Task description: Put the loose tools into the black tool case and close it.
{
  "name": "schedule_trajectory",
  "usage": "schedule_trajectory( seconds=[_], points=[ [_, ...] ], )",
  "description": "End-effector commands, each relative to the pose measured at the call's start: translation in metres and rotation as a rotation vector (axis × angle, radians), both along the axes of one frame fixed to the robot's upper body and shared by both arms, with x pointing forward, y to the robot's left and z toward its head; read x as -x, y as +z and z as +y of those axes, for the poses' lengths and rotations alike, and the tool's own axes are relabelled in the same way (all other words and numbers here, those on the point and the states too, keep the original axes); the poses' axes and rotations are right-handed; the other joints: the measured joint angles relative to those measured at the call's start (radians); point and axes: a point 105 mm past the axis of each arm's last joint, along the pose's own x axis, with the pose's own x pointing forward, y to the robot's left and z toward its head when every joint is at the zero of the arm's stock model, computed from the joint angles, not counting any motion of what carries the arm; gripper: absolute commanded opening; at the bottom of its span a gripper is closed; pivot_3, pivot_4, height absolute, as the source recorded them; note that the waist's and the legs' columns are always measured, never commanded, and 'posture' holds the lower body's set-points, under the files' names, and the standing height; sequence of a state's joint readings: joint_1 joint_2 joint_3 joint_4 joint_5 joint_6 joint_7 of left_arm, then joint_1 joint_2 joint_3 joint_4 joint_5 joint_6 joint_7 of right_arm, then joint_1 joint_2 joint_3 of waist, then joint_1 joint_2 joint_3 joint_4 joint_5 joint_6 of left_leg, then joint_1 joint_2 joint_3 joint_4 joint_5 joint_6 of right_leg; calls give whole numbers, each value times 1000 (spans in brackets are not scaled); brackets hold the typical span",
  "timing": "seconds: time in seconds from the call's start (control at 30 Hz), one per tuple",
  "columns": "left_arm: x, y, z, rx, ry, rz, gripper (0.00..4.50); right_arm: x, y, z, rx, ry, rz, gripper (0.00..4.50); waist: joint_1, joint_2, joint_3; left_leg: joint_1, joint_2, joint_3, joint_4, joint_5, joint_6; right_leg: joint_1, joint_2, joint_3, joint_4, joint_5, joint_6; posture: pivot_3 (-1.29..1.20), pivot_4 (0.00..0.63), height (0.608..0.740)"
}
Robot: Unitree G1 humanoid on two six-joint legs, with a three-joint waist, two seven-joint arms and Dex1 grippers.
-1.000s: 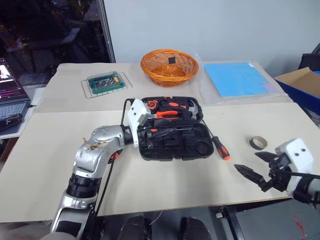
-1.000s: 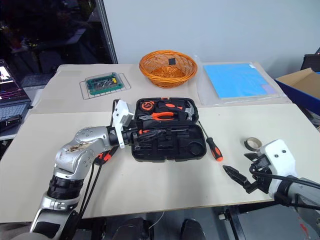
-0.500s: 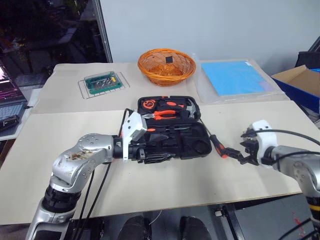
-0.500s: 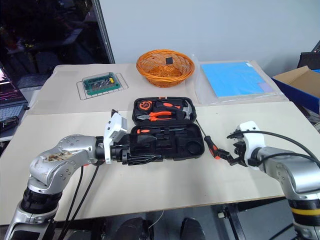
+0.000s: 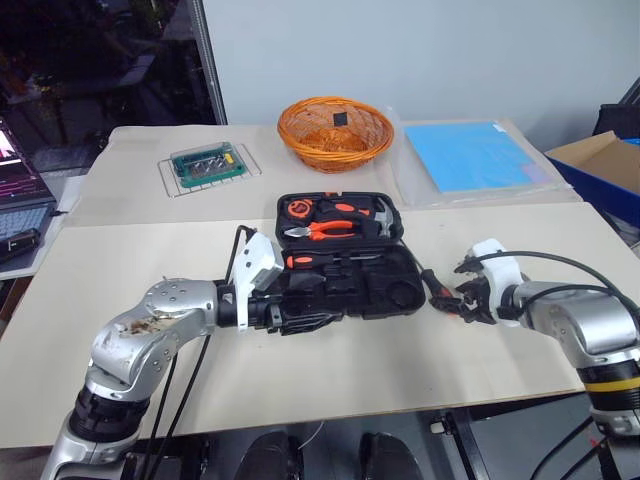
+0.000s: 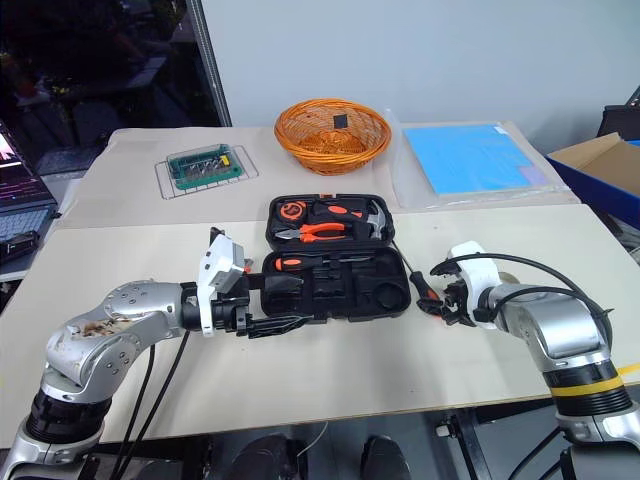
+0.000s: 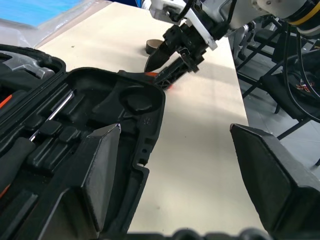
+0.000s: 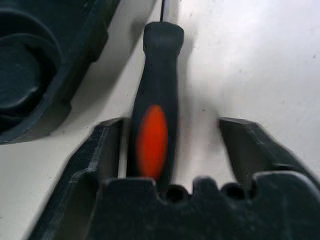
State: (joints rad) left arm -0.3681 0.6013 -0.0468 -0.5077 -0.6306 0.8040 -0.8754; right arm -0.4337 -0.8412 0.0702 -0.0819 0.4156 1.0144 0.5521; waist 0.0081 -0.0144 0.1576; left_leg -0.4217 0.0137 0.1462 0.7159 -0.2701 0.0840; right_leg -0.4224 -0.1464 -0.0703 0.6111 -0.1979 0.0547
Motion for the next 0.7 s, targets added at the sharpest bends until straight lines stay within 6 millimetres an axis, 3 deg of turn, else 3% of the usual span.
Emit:
schedule_trajectory(
  seconds=[0.03, 0.1, 0.17, 0.23, 0.37, 0.43, 0.5, 0.7],
  points=[
    [2, 13, 4, 35, 12, -75, 3747, 1, 23, -17, 67, -1, -95, 1642, 1, 0, 0, 0, 0, 0, 0, 0, 0, 0, 0, 0, 0, 0, 0, 0, 150, 740],
    [-4, 20, 9, 118, 68, -104, 3747, 6, 38, -26, 98, 2, -142, 1049, 4, 0, 0, 0, 0, 0, 0, 0, 0, 0, 0, 0, 0, 0, 0, 0, 150, 740],
    [-8, 23, 18, 169, 120, -182, 3747, 9, 57, -32, 144, 25, -200, 1027, 3, 1, 0, 0, 0, 0, 0, 0, 0, 0, -1, 0, -1, 0, 0, 0, 150, 740],
    [-1, 16, 31, 145, 105, -90, 3747, 4, 81, -30, 202, 61, -279, 1027, -3, 1, 0, 0, 0, 1, 0, 0, 0, 0, -1, 0, -1, 0, 0, 0, 150, 740],
    [5, 9, 56, 121, 164, -68, 3747, -10, 104, 4, 232, 229, -369, 1027, -36, 1, 0, 2, 2, 2, -2, 1, -2, -2, 0, 1, 0, -1, -1, 0, 150, 740],
    [10, 10, 67, 137, 192, -55, 3747, -16, 105, 38, 208, 415, -400, 1027, -44, 0, 1, 3, 2, 2, -4, 1, -3, -1, 0, 0, 0, -1, -2, 0, 150, 740],
    [17, 7, 75, 119, 198, -50, 3747, -20, 98, 60, 207, 549, -390, 1027, -46, 0, 1, 4, 2, 2, -4, 0, -6, 0, 0, 0, 0, -1, -2, 0, 150, 740],
    [33, -7, 94, 77, 220, -9, 3747, -28, 63, 93, 296, 872, -315, 1027, -25, 1, 2, 4, 0, 2, -4, 0, -5, -1, -1, 0, 0, -1, -2, 0, 150, 740]
  ],
)
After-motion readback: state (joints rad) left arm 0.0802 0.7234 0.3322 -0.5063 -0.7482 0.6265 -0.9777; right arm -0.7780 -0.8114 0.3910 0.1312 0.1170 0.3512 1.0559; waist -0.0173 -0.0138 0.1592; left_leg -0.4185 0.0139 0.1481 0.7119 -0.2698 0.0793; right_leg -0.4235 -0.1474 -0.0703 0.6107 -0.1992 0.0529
